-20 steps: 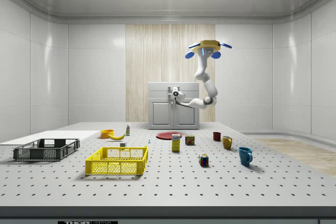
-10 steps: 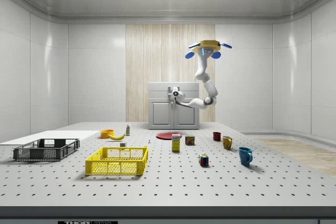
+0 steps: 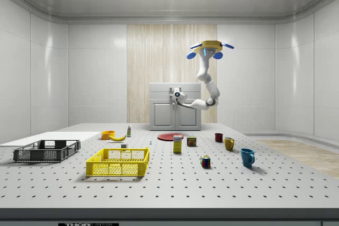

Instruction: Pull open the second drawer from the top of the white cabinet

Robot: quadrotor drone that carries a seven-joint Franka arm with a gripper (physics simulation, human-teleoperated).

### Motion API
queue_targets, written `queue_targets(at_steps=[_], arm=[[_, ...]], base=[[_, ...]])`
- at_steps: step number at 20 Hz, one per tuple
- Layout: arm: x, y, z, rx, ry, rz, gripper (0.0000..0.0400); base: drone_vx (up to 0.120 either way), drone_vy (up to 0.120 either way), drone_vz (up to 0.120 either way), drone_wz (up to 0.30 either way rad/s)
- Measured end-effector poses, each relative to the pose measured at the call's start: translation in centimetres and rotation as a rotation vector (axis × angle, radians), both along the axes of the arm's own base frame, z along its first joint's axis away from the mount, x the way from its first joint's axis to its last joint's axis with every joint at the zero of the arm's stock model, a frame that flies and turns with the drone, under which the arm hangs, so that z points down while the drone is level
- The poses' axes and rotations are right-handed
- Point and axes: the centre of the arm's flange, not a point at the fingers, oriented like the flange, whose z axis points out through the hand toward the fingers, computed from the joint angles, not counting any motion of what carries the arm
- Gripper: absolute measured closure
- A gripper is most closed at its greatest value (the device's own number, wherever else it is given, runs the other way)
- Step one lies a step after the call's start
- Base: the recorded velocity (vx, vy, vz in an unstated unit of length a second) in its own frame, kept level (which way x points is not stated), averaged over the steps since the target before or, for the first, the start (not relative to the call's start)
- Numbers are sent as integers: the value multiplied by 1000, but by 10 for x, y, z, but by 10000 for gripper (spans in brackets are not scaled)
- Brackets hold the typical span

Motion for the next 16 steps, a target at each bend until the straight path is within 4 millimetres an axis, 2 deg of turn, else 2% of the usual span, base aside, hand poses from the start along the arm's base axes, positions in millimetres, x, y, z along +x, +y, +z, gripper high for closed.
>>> queue_targets(at_steps=[1, 2, 4, 7, 16], arm=[[1, 0, -7, -11, -13, 4, 203], [0, -3, 1, -18, 20, 5, 224], [0, -5, 1, -13, 18, 3, 254], [0, -9, 1, -8, 15, 2, 278], [0, -21, 1, -4, 13, 1, 287]], base=[[0, 0, 0, 0], [0, 0, 0, 0], [0, 0, 0, 0], [0, 0, 0, 0], [0, 0, 0, 0]])
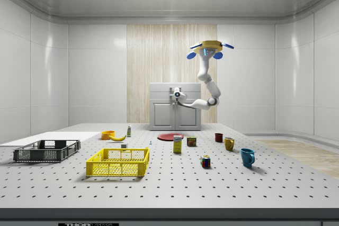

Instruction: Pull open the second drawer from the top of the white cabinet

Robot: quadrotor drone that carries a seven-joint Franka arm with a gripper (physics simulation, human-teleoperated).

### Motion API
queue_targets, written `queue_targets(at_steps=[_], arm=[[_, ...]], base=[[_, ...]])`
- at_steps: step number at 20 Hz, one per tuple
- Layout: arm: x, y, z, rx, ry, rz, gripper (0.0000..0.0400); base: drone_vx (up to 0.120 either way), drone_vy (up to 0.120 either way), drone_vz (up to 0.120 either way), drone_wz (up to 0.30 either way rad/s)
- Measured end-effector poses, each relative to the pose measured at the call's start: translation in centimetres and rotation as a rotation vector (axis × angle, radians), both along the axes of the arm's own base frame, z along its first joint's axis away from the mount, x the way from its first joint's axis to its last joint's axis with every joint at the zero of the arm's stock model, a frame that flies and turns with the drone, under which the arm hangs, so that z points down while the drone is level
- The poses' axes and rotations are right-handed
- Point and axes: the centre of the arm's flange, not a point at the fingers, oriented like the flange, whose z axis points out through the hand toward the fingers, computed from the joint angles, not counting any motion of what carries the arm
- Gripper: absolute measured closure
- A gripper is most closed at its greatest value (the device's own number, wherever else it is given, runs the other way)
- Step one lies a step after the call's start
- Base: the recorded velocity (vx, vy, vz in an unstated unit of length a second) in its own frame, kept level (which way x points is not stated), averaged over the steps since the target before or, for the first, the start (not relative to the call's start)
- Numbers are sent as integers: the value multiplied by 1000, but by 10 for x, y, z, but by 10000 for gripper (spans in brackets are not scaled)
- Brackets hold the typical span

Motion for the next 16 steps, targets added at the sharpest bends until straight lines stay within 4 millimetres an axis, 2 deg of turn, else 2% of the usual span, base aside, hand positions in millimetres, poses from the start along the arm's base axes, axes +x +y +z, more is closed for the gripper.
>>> queue_targets(at_steps=[8, 10, 16], arm=[[0, -10, 0, 0, 6, 0, 287], [-2, -13, 7, -17, 37, 3, 232], [-1, -32, 2, -6, 10, 1, 278]], base=[[0, 0, 0, 0], [0, 0, 0, 0], [0, 0, 0, 0]])
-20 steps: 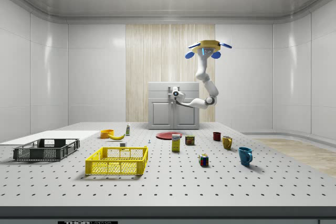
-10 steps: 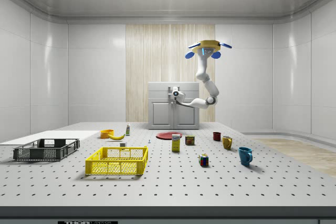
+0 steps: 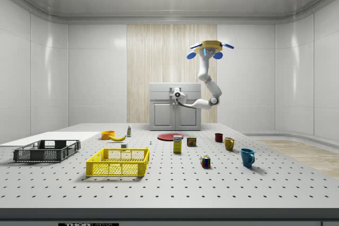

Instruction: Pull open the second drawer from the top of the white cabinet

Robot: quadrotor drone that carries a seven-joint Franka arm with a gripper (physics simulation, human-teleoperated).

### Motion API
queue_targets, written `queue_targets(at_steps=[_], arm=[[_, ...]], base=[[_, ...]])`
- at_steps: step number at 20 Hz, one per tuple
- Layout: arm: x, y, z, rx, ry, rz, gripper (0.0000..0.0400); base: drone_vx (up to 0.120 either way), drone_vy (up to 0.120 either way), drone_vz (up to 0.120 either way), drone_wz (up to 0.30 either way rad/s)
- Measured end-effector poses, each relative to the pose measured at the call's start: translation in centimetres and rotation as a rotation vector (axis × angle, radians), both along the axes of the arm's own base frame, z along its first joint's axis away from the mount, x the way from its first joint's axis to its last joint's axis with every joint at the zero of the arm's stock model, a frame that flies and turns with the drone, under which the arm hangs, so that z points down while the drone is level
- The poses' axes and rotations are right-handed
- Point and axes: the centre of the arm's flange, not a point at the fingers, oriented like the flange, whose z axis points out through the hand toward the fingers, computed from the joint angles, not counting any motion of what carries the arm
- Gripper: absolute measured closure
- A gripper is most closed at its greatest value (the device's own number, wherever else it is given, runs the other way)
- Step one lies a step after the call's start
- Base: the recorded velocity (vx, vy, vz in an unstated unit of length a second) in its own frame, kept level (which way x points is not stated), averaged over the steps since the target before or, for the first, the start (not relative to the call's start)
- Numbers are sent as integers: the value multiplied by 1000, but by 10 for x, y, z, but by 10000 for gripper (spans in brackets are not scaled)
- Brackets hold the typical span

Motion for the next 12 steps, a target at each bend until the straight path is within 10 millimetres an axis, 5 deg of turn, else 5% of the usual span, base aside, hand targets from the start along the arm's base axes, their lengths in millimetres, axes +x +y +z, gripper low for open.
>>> queue_targets(at_steps=[6, 9, 12], arm=[[0, -22, -1, 6, -9, -1, 295], [0, -28, -2, 7, -11, -2, 200], [1, -24, -2, 8, -12, -2, 147]], base=[[0, 0, 0, 0], [0, 0, 0, 0], [0, 0, 0, 0]])
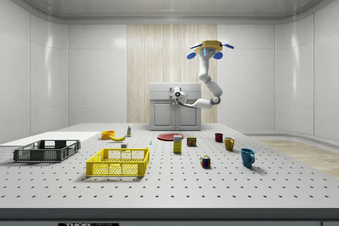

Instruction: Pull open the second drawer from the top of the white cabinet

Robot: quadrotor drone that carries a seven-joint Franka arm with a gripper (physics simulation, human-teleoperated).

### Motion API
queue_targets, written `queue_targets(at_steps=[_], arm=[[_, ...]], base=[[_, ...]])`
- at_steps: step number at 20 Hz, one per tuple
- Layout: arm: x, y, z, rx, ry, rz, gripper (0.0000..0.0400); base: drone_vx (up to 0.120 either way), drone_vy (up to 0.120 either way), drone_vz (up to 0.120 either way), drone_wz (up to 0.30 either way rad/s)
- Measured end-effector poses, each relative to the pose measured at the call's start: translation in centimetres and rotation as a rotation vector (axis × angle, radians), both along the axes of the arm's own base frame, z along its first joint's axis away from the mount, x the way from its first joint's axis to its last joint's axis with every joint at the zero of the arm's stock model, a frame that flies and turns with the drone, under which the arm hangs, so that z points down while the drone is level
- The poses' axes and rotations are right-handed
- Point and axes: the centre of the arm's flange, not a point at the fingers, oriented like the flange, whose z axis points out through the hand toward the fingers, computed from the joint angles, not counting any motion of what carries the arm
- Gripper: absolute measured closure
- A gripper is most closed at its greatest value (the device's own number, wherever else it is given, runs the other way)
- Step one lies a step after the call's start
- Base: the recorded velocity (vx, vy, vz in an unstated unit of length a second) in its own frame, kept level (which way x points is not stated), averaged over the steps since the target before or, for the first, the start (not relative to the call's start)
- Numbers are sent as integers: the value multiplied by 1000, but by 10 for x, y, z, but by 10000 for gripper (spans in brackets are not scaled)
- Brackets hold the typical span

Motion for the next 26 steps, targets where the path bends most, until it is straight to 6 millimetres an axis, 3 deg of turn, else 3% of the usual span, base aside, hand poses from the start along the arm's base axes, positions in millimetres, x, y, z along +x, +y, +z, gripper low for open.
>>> queue_targets(at_steps=[8, 9, 12, 15, 19, 26], arm=[[0, 19, 0, 1, -1, 0, 106], [0, 20, 0, 1, -1, 0, 121], [0, 22, 0, 1, -1, 0, 215], [0, 23, 0, 1, -1, 0, 260], [0, 23, 0, 1, -1, 0, 285], [0, 15, 0, -1, 9, 0, 289]], base=[[0, 0, 0, 0], [0, 0, 0, 0], [0, 0, 0, 0], [0, 0, 0, 0], [0, 0, 0, 0], [0, 0, 0, 0]])
